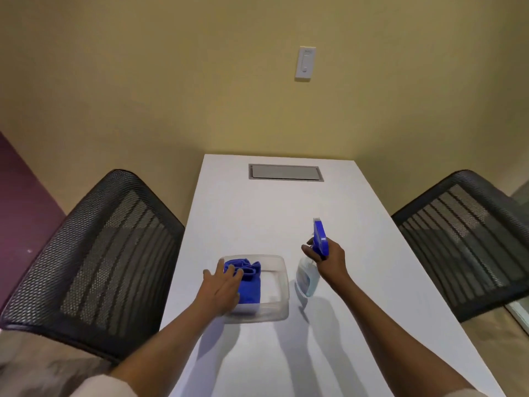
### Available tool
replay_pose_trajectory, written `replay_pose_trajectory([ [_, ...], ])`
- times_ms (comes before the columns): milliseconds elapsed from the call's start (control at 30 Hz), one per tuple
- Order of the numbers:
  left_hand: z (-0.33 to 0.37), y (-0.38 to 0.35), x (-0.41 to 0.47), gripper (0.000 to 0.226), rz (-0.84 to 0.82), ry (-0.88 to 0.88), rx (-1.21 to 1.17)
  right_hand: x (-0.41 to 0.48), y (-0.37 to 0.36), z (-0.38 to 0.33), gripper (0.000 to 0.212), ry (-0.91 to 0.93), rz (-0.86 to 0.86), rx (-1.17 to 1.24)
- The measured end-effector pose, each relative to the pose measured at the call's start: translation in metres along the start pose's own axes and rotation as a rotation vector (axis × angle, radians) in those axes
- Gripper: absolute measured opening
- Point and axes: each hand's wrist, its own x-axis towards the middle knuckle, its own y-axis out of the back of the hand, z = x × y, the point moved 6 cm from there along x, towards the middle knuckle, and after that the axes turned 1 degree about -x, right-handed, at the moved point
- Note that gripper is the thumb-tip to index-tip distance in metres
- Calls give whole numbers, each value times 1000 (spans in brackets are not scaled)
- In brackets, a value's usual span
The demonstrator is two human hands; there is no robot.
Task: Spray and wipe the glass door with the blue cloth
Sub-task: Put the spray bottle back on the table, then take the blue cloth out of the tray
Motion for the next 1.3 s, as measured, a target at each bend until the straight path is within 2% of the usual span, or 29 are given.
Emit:
replay_pose_trajectory([
  [300, -10, -35, 32, 44, -23, 59, -35, 39, -20, 32, 19, -29, -69, 23],
  [533, -11, -47, 40, 41, -35, 102, -75, 45, -21, 39, 34, -75, -82, 48],
  [600, -9, -47, 41, 39, -36, 109, -82, 41, -20, 42, 45, -133, -59, 57],
  [700, -9, -47, 43, 37, -38, 112, -91, 22, -19, 53, 74, -241, 39, -16],
  [733, -9, -46, 44, 37, -32, 118, -89, 10, -20, 58, 76, -283, 72, -43],
  [800, -11, -43, 44, 35, -11, 135, -82, -18, -28, 65, 66, -319, 97, -73],
  [867, -11, -40, 43, 33, 7, 147, -78, -44, -47, 69, 54, -284, 29, -108],
  [1000, -10, -41, 40, 32, 28, 180, -44, -65, -103, 59, 33, -134, -215, -195],
  [1100, -13, -45, 37, 51, 42, 256, -73, -51, -142, 48, 19, -89, -309, -216],
  [1200, -18, -53, 42, 73, 33, 334, -140, -27, -174, 54, 26, -280, -360, -242],
  [1300, -23, -61, 48, 72, 14, 417, -257, -15, -200, 71, 49, -534, -427, -204],
])
